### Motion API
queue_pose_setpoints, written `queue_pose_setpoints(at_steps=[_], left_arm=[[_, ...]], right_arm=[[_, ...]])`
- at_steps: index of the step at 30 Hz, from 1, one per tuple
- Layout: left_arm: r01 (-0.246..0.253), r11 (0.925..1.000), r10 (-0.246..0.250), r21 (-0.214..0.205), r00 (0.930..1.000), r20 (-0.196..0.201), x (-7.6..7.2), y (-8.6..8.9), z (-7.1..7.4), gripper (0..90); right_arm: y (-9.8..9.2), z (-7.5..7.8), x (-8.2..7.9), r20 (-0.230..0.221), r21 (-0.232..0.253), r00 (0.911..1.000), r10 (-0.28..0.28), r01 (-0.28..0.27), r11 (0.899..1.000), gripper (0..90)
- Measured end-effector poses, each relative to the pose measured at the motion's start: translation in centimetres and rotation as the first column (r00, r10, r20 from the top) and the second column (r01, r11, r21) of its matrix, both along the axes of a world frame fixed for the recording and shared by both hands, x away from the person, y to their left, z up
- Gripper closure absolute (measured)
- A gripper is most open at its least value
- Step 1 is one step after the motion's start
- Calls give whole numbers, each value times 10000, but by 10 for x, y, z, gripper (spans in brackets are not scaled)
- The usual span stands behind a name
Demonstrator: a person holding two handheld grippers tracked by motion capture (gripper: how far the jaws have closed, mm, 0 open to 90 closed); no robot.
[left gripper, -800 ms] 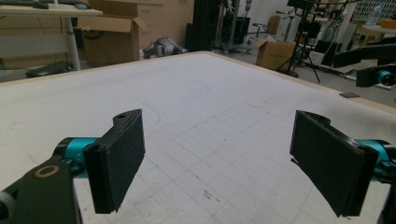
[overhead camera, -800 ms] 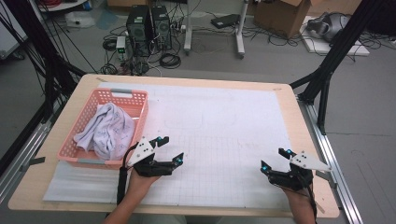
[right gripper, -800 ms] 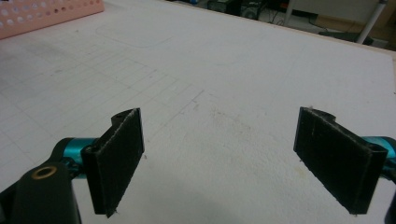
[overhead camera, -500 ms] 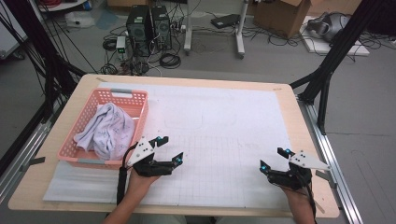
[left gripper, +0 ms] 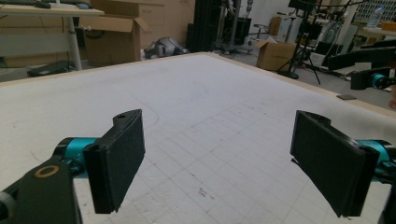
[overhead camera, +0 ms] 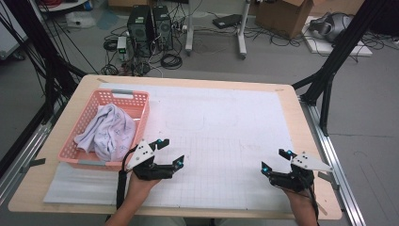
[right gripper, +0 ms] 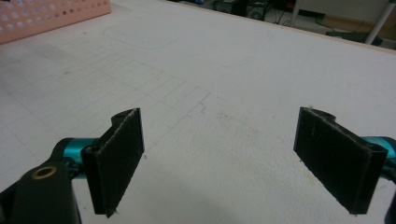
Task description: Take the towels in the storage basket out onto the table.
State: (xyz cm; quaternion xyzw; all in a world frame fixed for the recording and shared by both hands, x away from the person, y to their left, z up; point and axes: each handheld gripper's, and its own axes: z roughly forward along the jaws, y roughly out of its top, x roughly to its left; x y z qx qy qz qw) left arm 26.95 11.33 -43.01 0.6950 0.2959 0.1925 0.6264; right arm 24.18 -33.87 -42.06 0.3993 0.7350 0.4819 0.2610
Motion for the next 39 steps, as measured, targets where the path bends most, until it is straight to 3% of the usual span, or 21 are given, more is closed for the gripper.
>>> queue_pose_setpoints(at_steps=[9,25,30,39], left_arm=[[-37,9999,38,-123,10000,67,-2,1,11,182],[-153,9981,175,-601,9992,365,-2,18,45,183],[-384,9964,424,-759,9978,517,3,32,63,181],[-966,9935,1019,-607,9907,904,9,65,96,180]], right_arm=[[1,0,1,-51,-7,9999,94,-94,10000,147],[-1,1,1,-55,67,10000,4,-4,10000,147],[-1,2,1,3,36,10000,30,-30,10000,147],[-1,2,1,-40,53,10000,37,-37,10000,147]])
